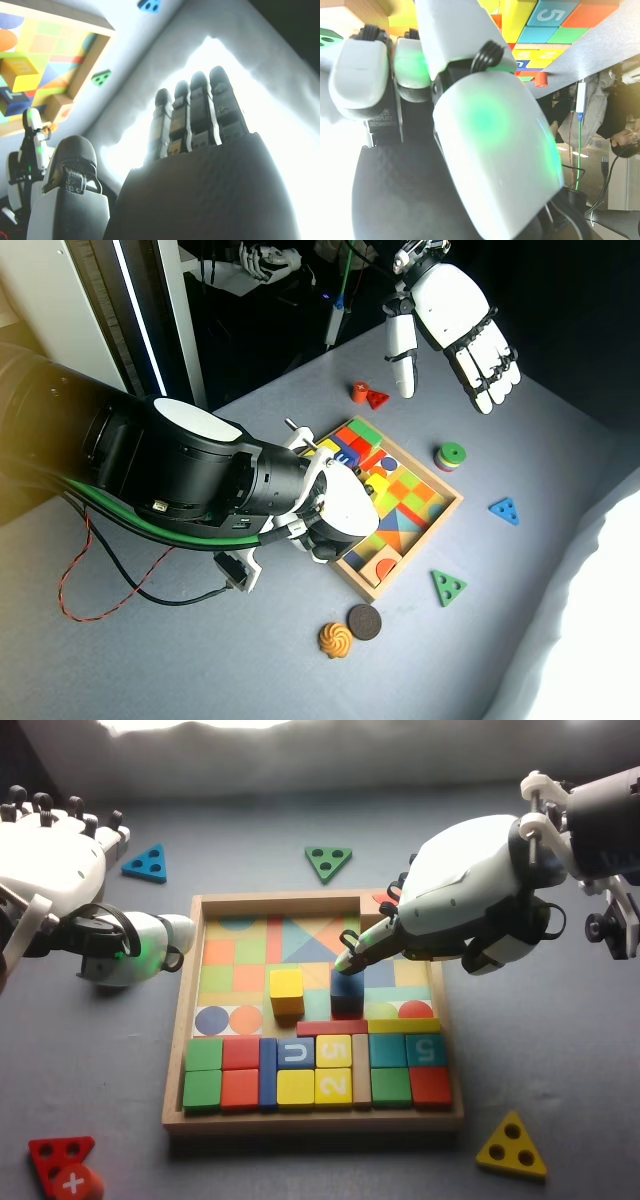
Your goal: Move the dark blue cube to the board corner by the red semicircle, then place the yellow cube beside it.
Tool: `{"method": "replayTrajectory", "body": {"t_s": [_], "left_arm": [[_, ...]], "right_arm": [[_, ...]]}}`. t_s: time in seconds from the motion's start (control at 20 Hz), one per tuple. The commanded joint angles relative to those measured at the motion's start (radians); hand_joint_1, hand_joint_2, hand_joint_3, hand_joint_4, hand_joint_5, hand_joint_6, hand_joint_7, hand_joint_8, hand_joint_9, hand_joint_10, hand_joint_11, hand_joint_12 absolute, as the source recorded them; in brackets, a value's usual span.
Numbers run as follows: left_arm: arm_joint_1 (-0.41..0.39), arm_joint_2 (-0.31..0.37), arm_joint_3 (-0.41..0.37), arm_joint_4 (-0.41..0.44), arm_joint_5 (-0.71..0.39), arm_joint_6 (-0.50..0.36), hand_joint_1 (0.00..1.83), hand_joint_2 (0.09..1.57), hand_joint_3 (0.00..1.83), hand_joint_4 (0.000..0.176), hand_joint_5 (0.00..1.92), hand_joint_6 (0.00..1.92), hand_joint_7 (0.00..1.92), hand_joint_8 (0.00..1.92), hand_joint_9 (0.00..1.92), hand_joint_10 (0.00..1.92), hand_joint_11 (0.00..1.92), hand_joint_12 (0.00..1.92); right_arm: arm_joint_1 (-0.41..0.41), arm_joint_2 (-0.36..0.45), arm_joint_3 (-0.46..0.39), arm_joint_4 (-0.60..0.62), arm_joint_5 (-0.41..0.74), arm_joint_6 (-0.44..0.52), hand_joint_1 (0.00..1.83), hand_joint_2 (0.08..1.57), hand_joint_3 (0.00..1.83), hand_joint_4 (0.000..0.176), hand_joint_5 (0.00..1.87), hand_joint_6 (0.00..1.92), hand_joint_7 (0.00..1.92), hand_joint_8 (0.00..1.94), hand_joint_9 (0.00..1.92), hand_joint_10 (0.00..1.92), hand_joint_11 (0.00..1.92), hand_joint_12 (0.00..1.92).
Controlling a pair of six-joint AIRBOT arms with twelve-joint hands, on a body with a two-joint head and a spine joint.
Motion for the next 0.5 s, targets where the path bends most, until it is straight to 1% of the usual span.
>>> {"method": "replayTrajectory", "body": {"t_s": [0.0,0.05,0.1,0.15,0.2,0.25,0.3,0.35,0.4,0.45], "left_arm": [[-0.012,0.006,0.0,0.082,-0.044,0.0,0.0,1.27,0.0,0.0,0.07,0.0,0.03,0.0,0.01,0.0,0.0,0.01],[-0.011,0.006,-0.001,0.082,-0.044,0.0,0.0,1.28,0.0,0.0,0.09,0.01,0.06,0.01,0.04,0.01,0.0,0.0],[-0.011,0.006,-0.001,0.082,-0.044,0.0,0.0,1.27,0.0,0.0,0.1,0.01,0.07,0.02,0.05,0.02,0.01,0.01],[-0.011,0.006,-0.001,0.082,-0.044,0.0,0.0,1.27,0.0,0.0,0.11,0.01,0.08,0.01,0.06,0.02,0.03,0.01],[-0.011,0.006,-0.001,0.082,-0.044,0.0,0.0,1.26,0.0,0.0,0.1,0.01,0.08,0.01,0.08,0.02,0.04,0.02],[-0.012,0.006,-0.001,0.082,-0.044,0.0,0.0,1.26,0.0,0.0,0.1,0.0,0.07,0.01,0.07,0.01,0.03,0.02],[-0.012,0.006,-0.002,0.082,-0.044,0.0,0.0,1.26,0.0,0.0,0.1,0.0,0.08,0.01,0.07,0.01,0.02,0.02],[-0.012,0.006,-0.002,0.082,-0.044,0.0,0.0,1.26,0.0,0.0,0.09,0.0,0.07,0.0,0.06,0.01,0.01,0.01],[-0.012,0.006,-0.002,0.082,-0.044,0.0,0.0,1.26,0.0,0.0,0.1,0.0,0.08,0.01,0.07,0.01,0.01,0.01],[-0.012,0.006,-0.002,0.082,-0.044,0.0,0.0,1.26,0.0,0.0,0.1,0.0,0.08,0.01,0.07,0.01,0.01,0.01]], "right_arm": [[0.014,0.009,-0.002,0.03,-0.014,-0.004,1.73,1.15,0.0,0.0,0.26,0.02,1.09,1.94,1.31,1.92,1.34,1.92],[0.014,0.009,-0.006,0.03,-0.009,-0.004,1.73,1.15,0.0,0.0,0.29,0.01,1.19,1.94,1.38,1.92,1.37,1.92],[0.013,0.009,-0.009,0.029,-0.007,-0.004,1.71,1.15,0.0,0.0,0.29,0.01,1.2,1.94,1.36,1.92,1.35,1.92],[0.008,0.01,-0.016,0.027,-0.005,-0.004,1.73,1.15,0.0,0.0,0.29,0.01,1.07,1.94,1.25,1.92,1.24,1.92],[0.002,0.01,-0.022,0.021,-0.005,-0.003,1.74,1.16,0.0,0.0,0.29,0.0,1.01,1.93,1.21,1.92,1.25,1.92],[-0.004,0.011,-0.027,0.009,-0.006,0.0,1.74,1.16,0.0,0.0,0.29,0.0,0.99,1.93,1.22,1.92,1.27,1.92],[-0.01,0.011,-0.029,0.003,-0.007,0.001,1.73,1.16,0.0,0.0,0.28,0.0,0.96,1.8,1.13,1.92,1.19,1.92],[-0.015,0.011,-0.029,-0.006,-0.009,0.001,1.72,1.17,0.0,0.0,0.3,0.01,0.95,1.87,1.12,1.92,1.2,1.92],[-0.018,0.013,-0.029,-0.018,-0.015,0.001,1.7,1.17,0.0,0.0,0.29,0.0,0.95,1.87,1.12,1.92,1.2,1.92],[-0.018,0.015,-0.029,-0.019,-0.017,0.001,1.71,1.17,0.01,0.0,0.29,0.0,0.96,1.88,1.09,1.92,1.17,1.92]]}}
